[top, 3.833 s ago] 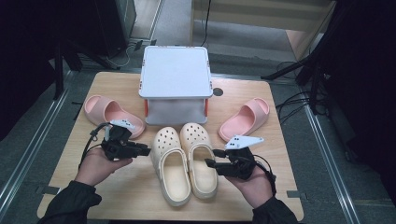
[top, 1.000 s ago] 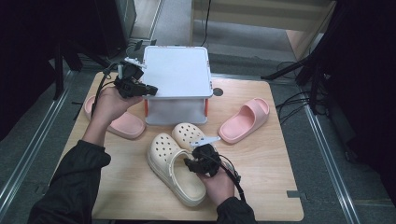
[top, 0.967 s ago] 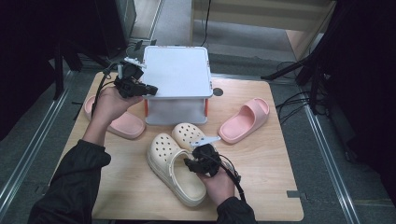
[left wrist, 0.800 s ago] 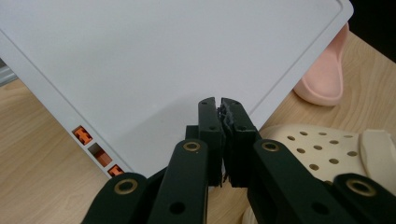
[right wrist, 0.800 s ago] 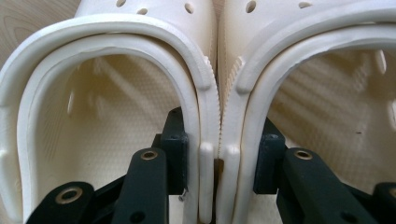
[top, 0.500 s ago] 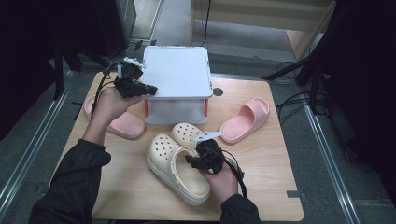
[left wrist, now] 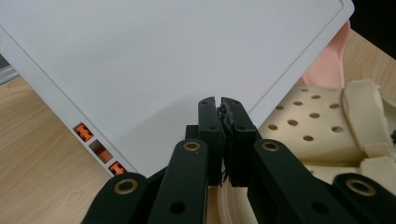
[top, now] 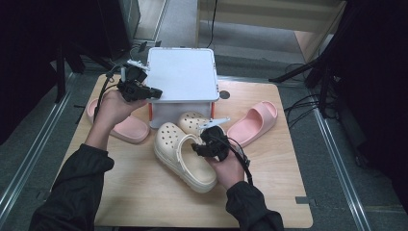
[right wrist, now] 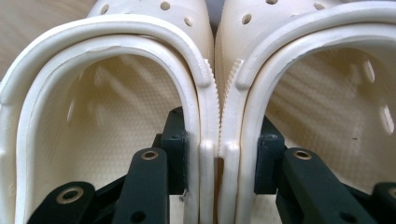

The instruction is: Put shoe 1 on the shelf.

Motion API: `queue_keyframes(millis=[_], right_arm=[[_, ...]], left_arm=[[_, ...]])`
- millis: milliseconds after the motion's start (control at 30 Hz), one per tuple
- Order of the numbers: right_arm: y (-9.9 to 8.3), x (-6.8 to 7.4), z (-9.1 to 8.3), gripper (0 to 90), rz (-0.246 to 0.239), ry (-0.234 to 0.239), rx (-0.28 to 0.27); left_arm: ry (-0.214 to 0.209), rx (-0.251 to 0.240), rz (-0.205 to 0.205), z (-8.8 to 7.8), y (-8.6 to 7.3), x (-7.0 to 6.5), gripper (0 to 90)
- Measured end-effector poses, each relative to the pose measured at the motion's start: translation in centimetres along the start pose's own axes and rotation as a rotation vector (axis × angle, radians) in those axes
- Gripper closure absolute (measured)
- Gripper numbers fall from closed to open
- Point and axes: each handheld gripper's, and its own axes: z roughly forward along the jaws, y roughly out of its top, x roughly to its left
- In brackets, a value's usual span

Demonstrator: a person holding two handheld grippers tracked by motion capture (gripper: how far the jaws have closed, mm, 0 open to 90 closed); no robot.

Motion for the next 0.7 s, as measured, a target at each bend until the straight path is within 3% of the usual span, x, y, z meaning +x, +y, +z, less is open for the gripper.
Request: queue_keyframes(millis=[200, 700], right_arm=[[2.1, -1.4, 1.2, 65.5, 0.029, -0.026, -0.039], [5.3, -1.8, 4.2, 65.5, 0.055, -0.093, -0.092]], left_arm=[[0.0, -0.008, 0.001, 0.0, -0.1, 0.0, 86.8], [0.011, -0.006, 0.007, 0.0, -0.1, -0.1, 87.1]])
